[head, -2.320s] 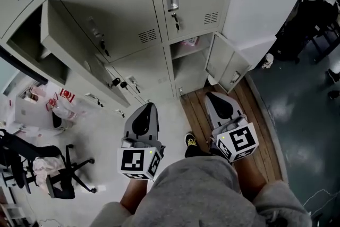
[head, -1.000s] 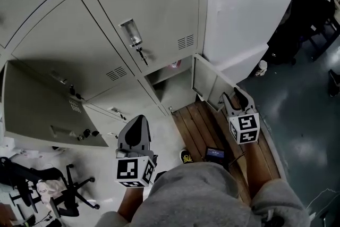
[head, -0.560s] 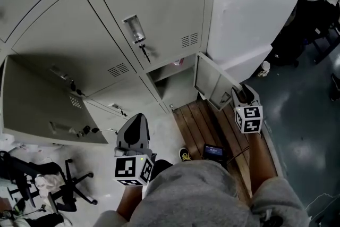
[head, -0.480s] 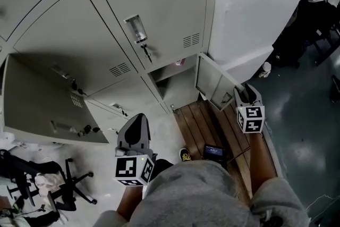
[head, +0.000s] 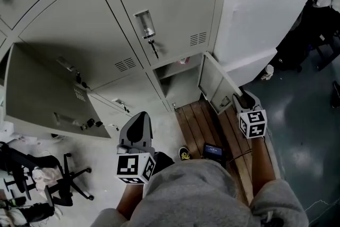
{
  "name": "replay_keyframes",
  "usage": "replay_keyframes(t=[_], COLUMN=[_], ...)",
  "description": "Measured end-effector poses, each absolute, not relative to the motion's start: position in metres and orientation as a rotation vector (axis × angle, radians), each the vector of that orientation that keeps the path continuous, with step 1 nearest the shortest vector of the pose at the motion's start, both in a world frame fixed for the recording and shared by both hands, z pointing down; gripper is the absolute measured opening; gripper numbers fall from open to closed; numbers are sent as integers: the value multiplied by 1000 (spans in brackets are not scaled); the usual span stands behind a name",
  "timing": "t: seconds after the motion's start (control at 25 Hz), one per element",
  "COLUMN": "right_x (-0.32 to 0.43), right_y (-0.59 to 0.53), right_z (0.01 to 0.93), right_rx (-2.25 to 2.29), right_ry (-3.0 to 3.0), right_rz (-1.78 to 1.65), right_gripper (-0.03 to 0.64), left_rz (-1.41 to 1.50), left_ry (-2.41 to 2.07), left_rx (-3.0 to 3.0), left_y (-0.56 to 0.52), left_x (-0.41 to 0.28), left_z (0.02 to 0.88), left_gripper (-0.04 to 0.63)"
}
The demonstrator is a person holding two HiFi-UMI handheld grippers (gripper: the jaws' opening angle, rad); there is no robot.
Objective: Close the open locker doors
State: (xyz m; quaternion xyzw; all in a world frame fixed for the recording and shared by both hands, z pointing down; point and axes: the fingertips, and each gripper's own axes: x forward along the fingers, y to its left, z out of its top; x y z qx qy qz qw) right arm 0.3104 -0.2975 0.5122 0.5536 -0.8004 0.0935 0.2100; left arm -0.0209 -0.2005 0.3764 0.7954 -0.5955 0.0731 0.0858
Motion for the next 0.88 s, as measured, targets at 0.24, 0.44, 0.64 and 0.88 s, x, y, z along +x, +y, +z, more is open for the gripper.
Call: replay_keyframes(t=[0.24, 0.44, 0.64, 0.88], right_x=[263, 222, 187, 155], right_y=[-275, -268, -268, -269], right_z=[510, 510, 510, 509], right_rx=[1371, 1315, 1259, 1220], right_ry=[-2323, -2389, -2444, -2500], right_rz=[197, 226, 244, 259], right_gripper=[104, 115, 134, 146], left_rz=[212, 195, 197, 213], left_ry=[-1781, -1813, -1855, -1897], left_rx=[2351, 2325, 2287, 2257], left_y=[-193, -187, -179, -174], left_x=[-25, -33, -43, -50], left_z=[382, 381, 383, 382], left_gripper=[9, 9, 9, 9])
